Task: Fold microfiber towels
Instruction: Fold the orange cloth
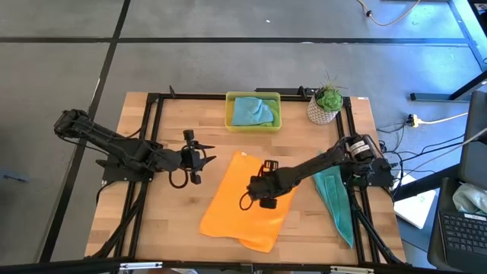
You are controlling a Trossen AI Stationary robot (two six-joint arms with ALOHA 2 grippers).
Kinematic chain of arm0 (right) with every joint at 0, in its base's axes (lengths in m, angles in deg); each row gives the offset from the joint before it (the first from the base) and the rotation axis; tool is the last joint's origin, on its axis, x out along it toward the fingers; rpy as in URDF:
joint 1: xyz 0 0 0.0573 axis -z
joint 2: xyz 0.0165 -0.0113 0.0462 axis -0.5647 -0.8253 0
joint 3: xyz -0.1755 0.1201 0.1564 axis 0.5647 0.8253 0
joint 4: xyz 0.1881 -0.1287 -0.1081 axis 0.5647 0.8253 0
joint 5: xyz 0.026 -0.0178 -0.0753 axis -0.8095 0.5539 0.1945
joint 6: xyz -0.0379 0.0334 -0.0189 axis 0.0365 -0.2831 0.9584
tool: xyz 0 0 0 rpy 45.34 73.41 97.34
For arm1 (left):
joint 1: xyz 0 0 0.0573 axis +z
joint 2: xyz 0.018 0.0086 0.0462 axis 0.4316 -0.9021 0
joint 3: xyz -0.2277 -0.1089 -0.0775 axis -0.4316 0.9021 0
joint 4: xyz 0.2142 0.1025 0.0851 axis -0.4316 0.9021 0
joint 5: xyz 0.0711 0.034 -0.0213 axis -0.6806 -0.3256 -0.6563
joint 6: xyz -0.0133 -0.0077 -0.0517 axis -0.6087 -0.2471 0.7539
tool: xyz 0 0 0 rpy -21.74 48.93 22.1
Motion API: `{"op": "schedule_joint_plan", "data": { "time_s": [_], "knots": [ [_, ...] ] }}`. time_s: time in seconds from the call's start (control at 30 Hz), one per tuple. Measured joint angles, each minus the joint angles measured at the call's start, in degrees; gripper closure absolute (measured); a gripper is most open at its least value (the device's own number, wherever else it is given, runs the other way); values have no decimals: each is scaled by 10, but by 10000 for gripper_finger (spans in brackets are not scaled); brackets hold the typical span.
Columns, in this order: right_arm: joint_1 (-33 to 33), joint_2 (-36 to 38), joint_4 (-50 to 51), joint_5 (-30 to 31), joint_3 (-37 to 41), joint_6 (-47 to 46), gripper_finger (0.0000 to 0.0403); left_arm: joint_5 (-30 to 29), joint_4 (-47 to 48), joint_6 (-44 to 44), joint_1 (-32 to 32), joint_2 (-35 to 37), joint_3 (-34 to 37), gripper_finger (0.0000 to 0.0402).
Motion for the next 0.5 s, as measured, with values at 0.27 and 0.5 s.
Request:
{"op": "schedule_joint_plan", "data": {
  "time_s": [0.27, 0.5],
  "knots": [
    [72, 6, -164, 74, 96, 75, 345, 7, 4, 0, 4, -1, 0, 254],
    [141, -4, -154, 178, 74, 144, 367, 7, 5, -1, 4, -1, 0, 254]
  ]
}}
